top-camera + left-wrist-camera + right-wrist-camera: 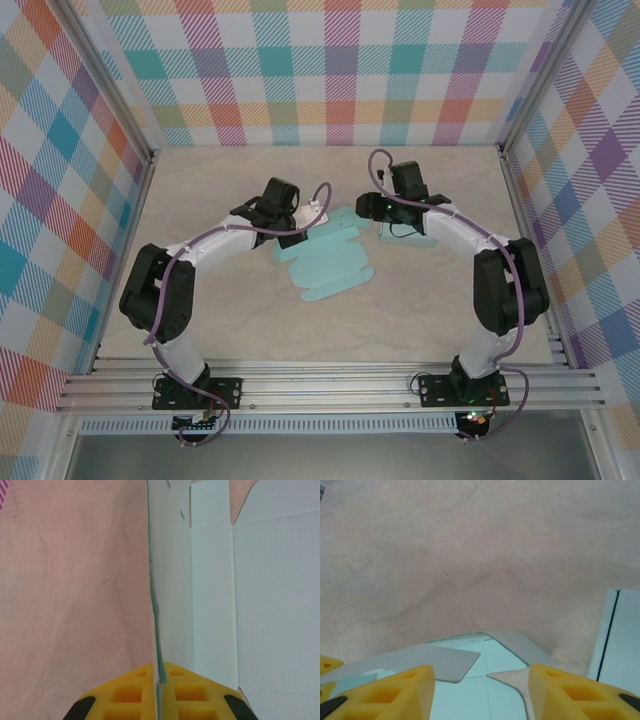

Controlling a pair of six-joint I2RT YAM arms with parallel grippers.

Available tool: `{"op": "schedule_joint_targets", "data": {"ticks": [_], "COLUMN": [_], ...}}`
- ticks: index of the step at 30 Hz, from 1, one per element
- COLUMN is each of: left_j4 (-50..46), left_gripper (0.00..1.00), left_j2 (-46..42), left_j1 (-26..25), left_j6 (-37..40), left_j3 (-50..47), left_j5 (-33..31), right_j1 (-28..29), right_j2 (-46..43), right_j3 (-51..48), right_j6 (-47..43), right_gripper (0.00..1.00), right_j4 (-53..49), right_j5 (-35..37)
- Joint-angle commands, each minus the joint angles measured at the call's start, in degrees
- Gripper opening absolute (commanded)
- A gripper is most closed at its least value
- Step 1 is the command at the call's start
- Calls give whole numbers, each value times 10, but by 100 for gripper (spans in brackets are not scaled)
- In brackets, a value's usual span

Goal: Fold the paper box

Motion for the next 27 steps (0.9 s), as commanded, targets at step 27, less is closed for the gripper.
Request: {"op": "schedule_joint_targets", "data": {"ticks": [27], "left_j4": [20], "left_gripper": [2], "left_j2": [18], "left_j1": [-63], "left_j6": [30], "left_j3": [-15], "left_j5": [-65], "right_j1": [69], "right_j2": [-138], "right_j3": [-129], "right_j6": [288], "right_gripper": [76], "right_j4": [99], "right_j5": [-43]}}
